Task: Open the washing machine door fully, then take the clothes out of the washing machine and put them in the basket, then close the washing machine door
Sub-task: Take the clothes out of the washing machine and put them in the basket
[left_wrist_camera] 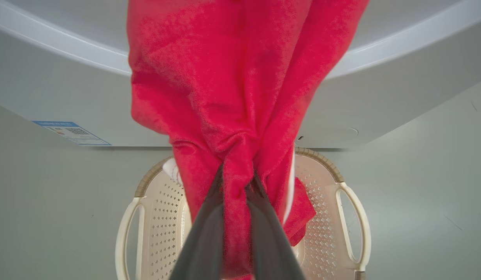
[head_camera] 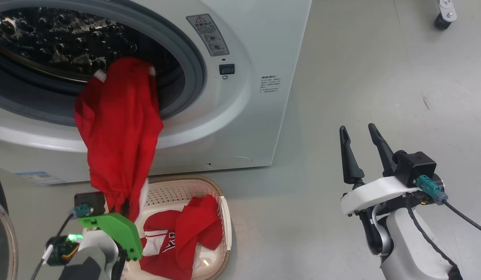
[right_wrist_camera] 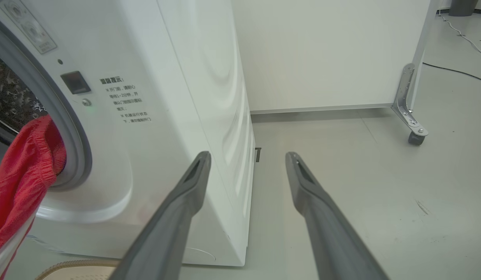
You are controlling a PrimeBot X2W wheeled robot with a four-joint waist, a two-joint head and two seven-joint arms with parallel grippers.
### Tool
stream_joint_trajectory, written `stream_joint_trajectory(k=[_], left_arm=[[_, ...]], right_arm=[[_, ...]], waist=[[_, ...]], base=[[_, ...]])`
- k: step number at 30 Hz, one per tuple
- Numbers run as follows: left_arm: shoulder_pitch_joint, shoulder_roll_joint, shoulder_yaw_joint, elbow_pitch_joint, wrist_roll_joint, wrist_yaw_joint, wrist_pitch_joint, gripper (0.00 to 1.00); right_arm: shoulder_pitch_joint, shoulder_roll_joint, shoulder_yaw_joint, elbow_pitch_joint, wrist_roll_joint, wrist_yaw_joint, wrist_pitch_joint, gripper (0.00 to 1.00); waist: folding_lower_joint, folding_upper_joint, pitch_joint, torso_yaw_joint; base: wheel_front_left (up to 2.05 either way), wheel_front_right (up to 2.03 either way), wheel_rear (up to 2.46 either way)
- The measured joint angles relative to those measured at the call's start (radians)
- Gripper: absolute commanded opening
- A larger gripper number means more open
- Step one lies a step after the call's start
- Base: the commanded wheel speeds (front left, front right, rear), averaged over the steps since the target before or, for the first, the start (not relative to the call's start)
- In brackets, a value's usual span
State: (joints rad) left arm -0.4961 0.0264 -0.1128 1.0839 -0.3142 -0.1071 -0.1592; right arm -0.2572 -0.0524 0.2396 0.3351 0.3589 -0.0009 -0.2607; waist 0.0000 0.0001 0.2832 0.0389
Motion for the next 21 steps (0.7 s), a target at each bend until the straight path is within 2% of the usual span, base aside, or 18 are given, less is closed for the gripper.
stream_joint_trajectory(k=[10,21], left_arm=[[0.076,-0.002,-0.036,0.035,0.0,-0.005,0.012,0.0],[0.15,-0.002,-0.119,0.071,-0.032,-0.013,0.076,0.0]], right_arm=[[0.005,0.001,0.009,0.002,0.0,0.013,0.0,1.0],[0.015,0.0,0.013,0.006,-0.006,0.02,0.0,1.0]], waist=[[0.0,0.0,-0.026,0.018],[0.0,0.0,-0.023,0.02]], base=[[0.0,0.0,0.0],[0.0,0.0,0.0]])
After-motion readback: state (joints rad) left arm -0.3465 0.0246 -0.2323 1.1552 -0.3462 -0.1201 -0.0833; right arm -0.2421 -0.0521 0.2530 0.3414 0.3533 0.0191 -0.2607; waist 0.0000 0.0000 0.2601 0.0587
